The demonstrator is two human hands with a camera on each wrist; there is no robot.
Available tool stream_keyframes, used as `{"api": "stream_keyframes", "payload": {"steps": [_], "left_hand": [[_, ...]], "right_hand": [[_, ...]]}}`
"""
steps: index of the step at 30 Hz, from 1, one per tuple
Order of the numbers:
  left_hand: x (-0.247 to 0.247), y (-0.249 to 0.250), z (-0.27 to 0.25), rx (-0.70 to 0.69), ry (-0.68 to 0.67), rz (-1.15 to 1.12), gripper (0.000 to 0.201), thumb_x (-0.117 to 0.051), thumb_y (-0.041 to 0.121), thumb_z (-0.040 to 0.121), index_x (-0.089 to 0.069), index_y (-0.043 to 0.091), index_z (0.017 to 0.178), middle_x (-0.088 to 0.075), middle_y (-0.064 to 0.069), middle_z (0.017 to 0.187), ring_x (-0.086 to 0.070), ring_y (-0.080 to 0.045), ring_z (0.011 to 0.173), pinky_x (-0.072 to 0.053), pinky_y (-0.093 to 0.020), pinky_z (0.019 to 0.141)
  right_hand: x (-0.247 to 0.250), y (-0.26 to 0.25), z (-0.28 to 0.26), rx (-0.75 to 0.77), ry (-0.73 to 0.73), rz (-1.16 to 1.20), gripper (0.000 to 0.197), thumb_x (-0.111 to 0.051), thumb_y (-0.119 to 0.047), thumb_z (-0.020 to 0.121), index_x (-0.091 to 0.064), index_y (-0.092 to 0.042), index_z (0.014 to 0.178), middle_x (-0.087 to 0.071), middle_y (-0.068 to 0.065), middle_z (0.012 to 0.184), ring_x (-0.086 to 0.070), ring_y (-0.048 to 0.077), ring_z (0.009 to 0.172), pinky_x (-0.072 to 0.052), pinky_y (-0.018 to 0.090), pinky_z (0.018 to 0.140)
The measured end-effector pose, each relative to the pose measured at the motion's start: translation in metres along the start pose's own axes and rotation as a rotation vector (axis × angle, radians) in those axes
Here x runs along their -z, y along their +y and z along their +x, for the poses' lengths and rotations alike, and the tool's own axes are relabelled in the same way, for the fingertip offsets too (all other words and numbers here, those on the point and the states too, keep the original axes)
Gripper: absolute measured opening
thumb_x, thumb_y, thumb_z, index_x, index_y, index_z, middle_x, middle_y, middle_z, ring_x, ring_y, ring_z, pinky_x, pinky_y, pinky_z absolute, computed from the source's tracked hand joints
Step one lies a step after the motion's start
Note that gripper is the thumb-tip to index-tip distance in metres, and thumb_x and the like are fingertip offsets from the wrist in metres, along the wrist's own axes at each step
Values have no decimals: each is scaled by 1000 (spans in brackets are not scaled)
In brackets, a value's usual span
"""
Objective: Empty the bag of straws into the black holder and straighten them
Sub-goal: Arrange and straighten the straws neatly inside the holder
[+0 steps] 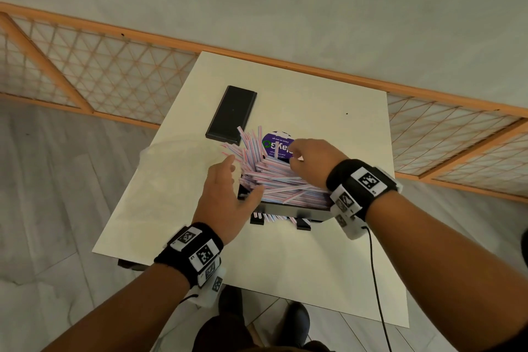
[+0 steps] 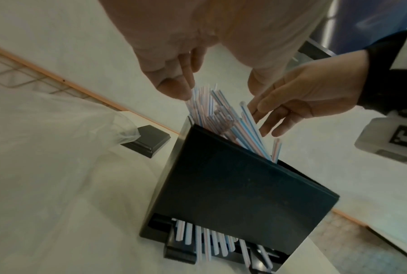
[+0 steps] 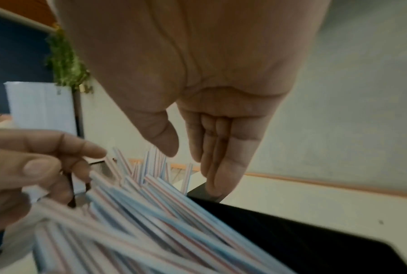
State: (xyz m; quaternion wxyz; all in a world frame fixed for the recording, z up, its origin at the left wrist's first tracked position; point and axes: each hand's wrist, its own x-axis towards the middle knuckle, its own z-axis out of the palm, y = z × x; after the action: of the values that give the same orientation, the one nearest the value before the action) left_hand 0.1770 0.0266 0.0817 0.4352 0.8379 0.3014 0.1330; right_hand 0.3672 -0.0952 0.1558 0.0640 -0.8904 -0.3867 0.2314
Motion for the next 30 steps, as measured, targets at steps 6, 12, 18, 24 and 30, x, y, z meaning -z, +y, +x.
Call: {"api": "stream_keyframes", "payload": {"steps": [6,12,18,24,30], "left_hand": [[-1,-3,17,326,66,-189,63,-56,44,101,-39,9,149,-60,-11,110,-62,-19,93,-42,-31,86],[-11,1,42,308,-51,-201,43,-53,42,103,-54,11,133,-61,2,90,-59,-13,82,-41,-26,69],[-16,8,58,298,-87,-170,27,-50,32,104,-56,10,119,-60,2,86,-57,-10,73,-37,-24,59],[-6,25,54,277,-99,-326,30,-57,42,100,-56,13,109,-60,5,88,-61,-18,84,-42,-23,65],[-10,15,16,-213,165,140,114,-73,73,71,-27,10,154,-46,-7,132,-51,-22,116,-45,-35,98]], "right_hand": [[-4,-14,39,-132,-42,164,25,-53,-22,98,-56,-5,80,-58,12,83,-59,32,84,-46,33,73],[-15,-20,54,-130,-121,99,31,-48,-16,100,-51,-8,70,-45,4,68,-47,25,80,-36,24,57],[-18,-29,56,-72,-92,228,20,-56,-14,91,-60,-7,73,-53,9,72,-51,21,71,-46,34,71],[-25,-22,64,-62,-75,374,38,-70,-39,88,-70,-1,91,-58,6,72,-52,18,66,-52,38,71],[-32,-18,71,-61,-15,370,38,-75,-46,84,-53,-17,71,-50,1,67,-47,17,63,-43,32,65]]}}
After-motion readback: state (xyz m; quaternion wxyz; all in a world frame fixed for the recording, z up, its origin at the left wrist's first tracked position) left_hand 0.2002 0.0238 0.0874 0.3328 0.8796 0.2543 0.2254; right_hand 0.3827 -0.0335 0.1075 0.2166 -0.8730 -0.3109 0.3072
